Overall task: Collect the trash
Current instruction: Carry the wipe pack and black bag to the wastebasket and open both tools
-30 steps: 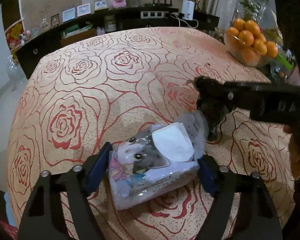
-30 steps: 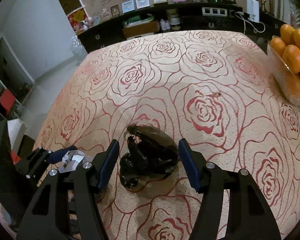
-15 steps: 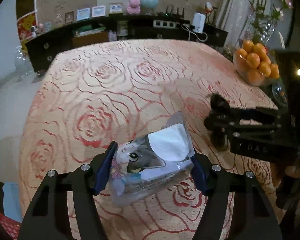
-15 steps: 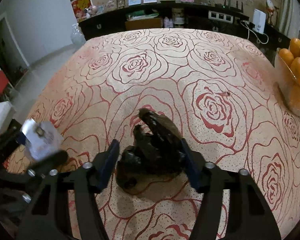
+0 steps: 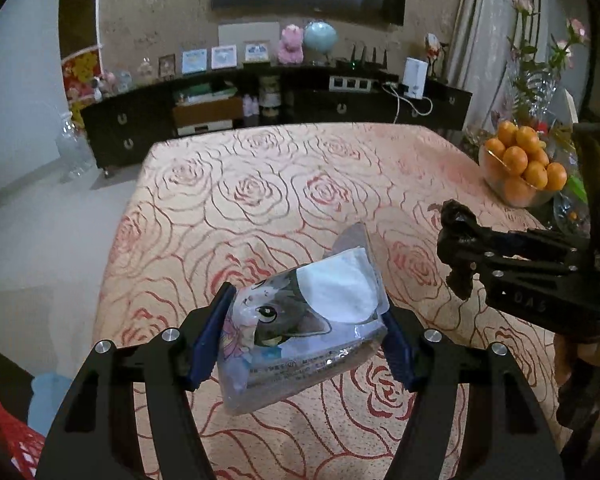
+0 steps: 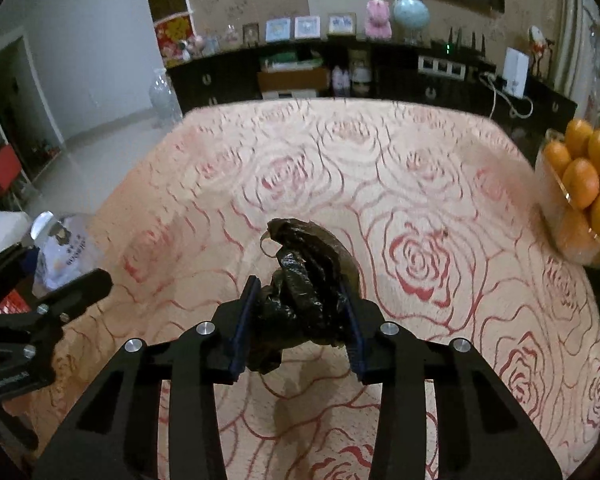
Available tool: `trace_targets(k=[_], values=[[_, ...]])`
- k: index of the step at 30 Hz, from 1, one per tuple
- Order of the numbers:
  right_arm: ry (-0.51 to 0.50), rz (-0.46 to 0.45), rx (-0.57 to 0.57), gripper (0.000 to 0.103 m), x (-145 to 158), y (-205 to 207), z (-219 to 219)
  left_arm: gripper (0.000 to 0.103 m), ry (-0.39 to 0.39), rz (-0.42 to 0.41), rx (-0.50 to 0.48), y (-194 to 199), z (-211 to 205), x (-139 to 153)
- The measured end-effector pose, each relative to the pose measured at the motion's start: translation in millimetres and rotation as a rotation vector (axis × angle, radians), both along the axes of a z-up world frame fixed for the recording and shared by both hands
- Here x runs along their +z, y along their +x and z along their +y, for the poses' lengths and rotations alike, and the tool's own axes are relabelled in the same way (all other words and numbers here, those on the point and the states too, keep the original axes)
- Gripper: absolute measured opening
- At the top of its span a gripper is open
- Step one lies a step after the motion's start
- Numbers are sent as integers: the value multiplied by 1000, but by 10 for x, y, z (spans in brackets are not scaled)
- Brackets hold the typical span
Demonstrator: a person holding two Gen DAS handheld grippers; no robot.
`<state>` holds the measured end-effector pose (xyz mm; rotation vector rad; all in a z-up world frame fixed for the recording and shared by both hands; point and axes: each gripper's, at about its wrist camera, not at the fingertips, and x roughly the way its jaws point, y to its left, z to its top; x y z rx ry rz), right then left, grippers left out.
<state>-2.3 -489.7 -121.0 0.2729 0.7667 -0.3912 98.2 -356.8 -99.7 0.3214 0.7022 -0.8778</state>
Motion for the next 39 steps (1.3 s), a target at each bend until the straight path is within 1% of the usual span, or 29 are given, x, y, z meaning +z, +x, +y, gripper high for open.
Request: trace_targets(k=[8,13,15,19,24,27,33,39], values=[[-19,-76,27,38,254,-16,180,65,-30,-60,15,-63,162,217],[-21,-115,47,38,374,-26,301,65,-33,-128,30,-148,339,370],[-21,-128,56,38,408,-25,366,65,-42,-139,40,-174,428,414],[-19,-148,70,38,456,-12,491,65,-59,-127,78,-210,658,462],[-10,-167,80,38,487,-16,656,65,-57,-127,137,-254,934,461],[-29,-173,89,38,504,-39,796,65,-63,-102,178,-255,1141,428],[-48,-182,114,38,517,-115,1053,65,-45,-97,247,-258,1457,389],[13,-180,125,38,391,-259,1200,65,-39,-98,298,-246,1702,416]])
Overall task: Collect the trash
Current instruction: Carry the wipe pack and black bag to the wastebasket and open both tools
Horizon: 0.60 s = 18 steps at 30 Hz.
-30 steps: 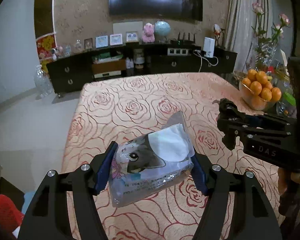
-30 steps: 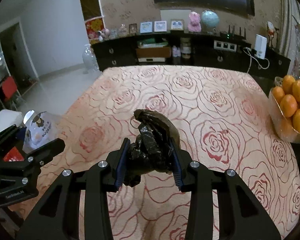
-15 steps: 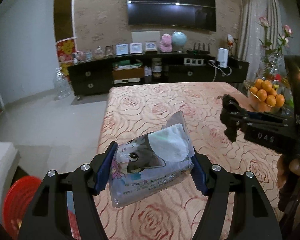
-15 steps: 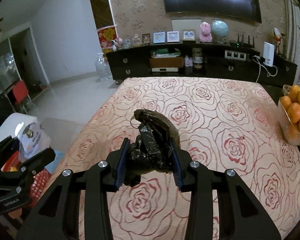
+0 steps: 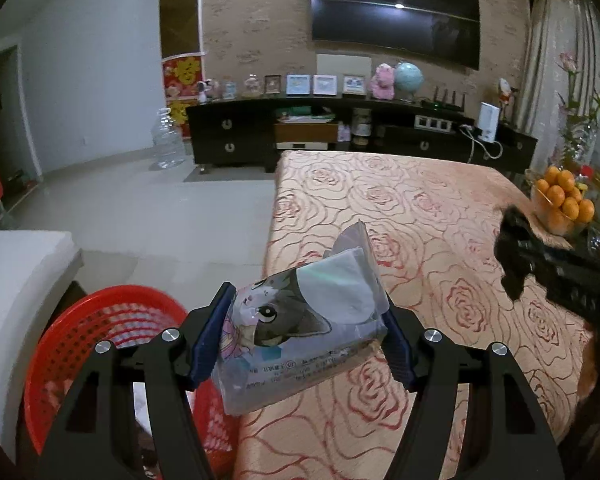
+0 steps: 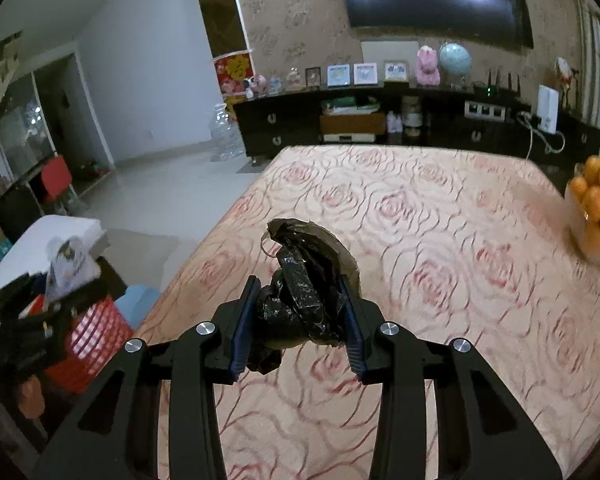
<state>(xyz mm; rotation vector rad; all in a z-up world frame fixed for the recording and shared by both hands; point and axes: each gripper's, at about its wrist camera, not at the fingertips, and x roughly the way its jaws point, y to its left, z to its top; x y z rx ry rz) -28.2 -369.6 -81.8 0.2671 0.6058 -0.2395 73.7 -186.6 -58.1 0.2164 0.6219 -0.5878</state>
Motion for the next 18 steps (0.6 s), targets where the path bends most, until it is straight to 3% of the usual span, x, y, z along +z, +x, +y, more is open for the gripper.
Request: trace_targets(k=[12,18], values=[[-8,26,27,38,-196,-114,340,65,10,-56,95,-24,580,172],[-30,31,63,38,-210,-95,593,65,49,-69,193,196,995,200]])
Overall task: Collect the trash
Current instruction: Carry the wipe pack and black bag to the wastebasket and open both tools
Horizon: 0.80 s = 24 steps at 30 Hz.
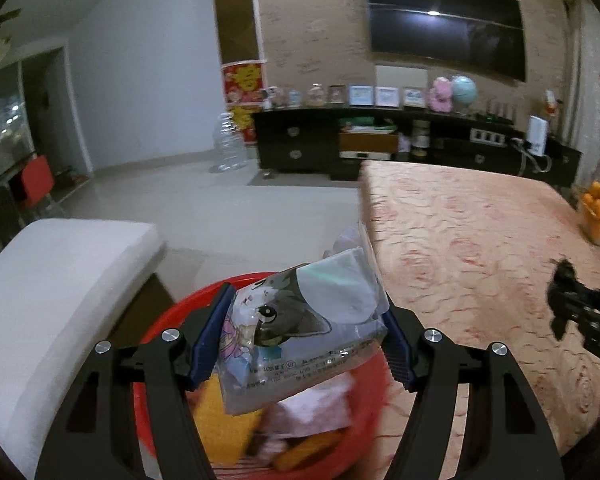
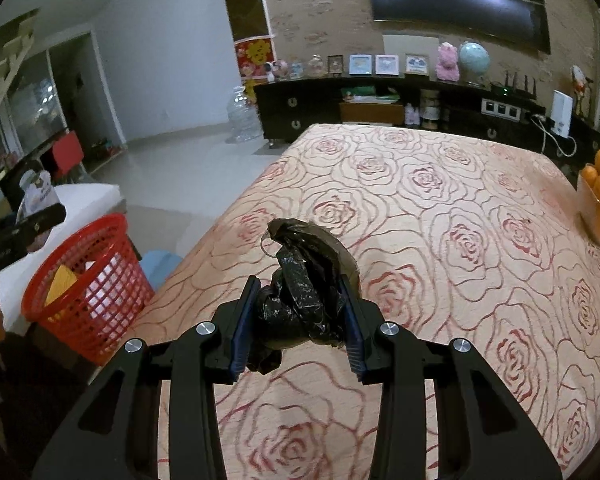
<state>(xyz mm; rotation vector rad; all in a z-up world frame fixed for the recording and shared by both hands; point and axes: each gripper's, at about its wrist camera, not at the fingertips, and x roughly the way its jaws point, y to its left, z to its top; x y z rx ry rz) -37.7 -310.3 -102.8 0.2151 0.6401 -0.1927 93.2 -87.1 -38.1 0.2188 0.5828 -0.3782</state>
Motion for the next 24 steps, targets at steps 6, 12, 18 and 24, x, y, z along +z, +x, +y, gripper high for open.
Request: trace_targets(k=[6,12,18,24], values=[[20,0,64,38,68,121,297,65,-13,59,67,222,289,-155],[32,-11,143,38,216,384,632,71,-29,95,97,341,464,-238],[31,-35,223,38,397,662,969,82,-45,77,113,321,576,-211],[38,-37,281,38,489,873,1192,85,-92,67,143,341,714,-149]])
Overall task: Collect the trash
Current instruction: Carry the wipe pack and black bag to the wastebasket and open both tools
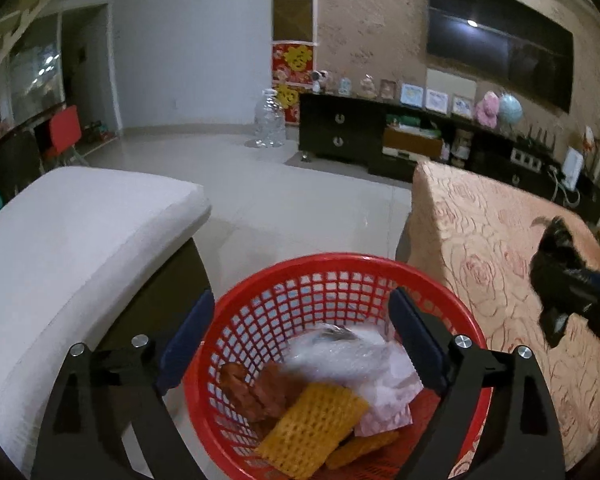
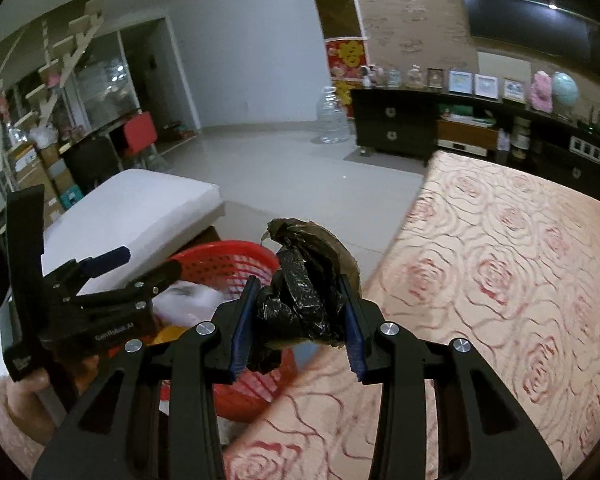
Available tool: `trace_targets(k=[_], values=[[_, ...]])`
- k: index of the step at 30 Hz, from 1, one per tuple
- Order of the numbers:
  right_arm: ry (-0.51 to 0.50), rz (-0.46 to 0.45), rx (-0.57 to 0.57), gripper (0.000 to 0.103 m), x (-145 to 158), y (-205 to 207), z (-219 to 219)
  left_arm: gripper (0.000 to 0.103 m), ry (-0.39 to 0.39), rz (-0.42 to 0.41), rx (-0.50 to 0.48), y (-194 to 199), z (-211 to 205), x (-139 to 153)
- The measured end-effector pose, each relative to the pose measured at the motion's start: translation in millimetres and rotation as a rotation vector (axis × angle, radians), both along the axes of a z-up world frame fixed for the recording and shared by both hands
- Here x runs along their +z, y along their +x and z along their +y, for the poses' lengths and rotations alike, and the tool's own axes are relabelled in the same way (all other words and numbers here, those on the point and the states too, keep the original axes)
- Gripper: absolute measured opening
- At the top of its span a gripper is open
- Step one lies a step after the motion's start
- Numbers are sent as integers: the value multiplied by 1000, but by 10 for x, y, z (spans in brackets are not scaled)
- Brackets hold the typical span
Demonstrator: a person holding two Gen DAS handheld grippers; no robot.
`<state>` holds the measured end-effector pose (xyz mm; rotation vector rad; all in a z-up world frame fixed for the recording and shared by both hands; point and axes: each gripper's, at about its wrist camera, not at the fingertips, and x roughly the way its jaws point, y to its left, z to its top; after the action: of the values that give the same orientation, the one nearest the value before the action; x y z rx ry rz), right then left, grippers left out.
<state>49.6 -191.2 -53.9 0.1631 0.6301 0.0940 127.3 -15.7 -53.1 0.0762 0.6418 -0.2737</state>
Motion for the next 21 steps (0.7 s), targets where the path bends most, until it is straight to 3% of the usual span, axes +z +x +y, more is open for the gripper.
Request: trace_targets(k=[4,9,11,13,15,21], values=[[6,20,57,38,12,168,161,85,-10,-51,108,-8,186,82],[28,58,115,39,-39,373,373,85,-21,-78,136,-27,274,144],[40,72,130,44,-63,422,421,86,-20,-77,140,-36,295,144],[54,80,144,60,-75,442,457,86,-27,-77,145,-36,325,152],[61,69,142,67,-62,419,471,86,-33,-74,149,-26,354,162],[74,52,114,71,-9,325,360,86,-40,-81,143,-40,402,166]])
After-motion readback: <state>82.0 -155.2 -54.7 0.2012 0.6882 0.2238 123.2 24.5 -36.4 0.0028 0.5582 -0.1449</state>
